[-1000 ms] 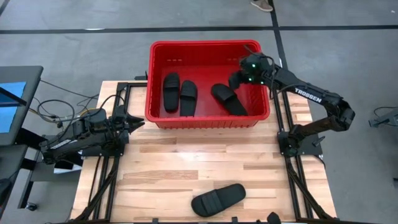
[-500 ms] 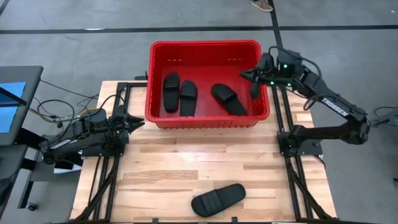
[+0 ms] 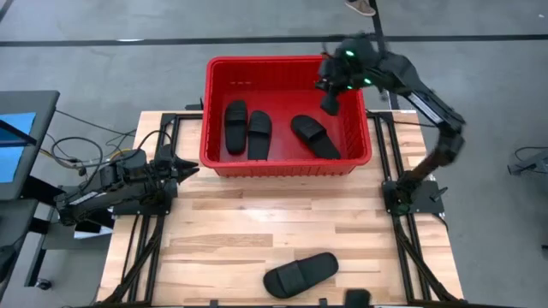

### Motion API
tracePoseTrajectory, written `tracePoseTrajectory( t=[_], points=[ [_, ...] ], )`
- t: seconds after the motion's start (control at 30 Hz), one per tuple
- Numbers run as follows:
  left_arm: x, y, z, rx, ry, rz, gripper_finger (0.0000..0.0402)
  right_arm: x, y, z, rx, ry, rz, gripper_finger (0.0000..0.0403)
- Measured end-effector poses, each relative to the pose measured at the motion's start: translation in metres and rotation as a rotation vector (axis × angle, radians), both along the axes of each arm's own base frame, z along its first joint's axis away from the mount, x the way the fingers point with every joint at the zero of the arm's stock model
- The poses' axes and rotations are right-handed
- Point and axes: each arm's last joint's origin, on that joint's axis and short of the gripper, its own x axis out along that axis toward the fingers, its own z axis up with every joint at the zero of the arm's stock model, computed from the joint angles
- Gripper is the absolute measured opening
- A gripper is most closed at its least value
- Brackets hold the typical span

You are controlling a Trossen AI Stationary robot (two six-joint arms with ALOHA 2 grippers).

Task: Pick and place slides into bin
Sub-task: Put the top black slipper into the red bin

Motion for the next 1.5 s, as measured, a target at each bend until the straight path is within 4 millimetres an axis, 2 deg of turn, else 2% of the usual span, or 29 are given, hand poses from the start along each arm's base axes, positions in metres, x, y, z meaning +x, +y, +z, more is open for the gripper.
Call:
tracePoseTrajectory(
  t=[0.13,0.27,0.5,0.7,0.83,1.13,1.33,1.5],
  points=[
    [0.000,0.000,0.000,0.000,0.000,0.000,0.0089,0.030,-0.022,-0.012,0.073,0.129,0.019,0.0000],
    [0.000,0.000,0.000,0.000,-0.001,0.000,0.0089,0.057,-0.036,-0.033,0.137,0.239,0.066,0.0000],
    [0.000,0.000,0.000,0.000,0.000,0.000,0.0089,0.092,-0.042,-0.078,0.286,0.368,0.218,0.0000],
    [0.000,0.000,0.000,0.000,0.000,0.000,0.0089,0.112,-0.044,-0.121,0.403,0.486,0.308,0.0000],
    [0.000,0.000,0.000,0.000,-0.001,0.000,0.0089,0.123,-0.050,-0.145,0.480,0.490,0.337,0.0000],
    [0.000,0.000,0.000,0.000,-0.001,0.000,0.0089,0.140,-0.059,-0.199,0.625,0.574,0.342,0.0000],
    [0.000,0.000,0.000,0.000,0.000,0.000,0.0089,0.147,-0.061,-0.225,0.670,0.620,0.325,0.0000],
    [0.000,0.000,0.000,0.000,0.000,0.000,0.0089,0.149,-0.066,-0.243,0.671,0.694,0.237,0.0000]
  ],
)
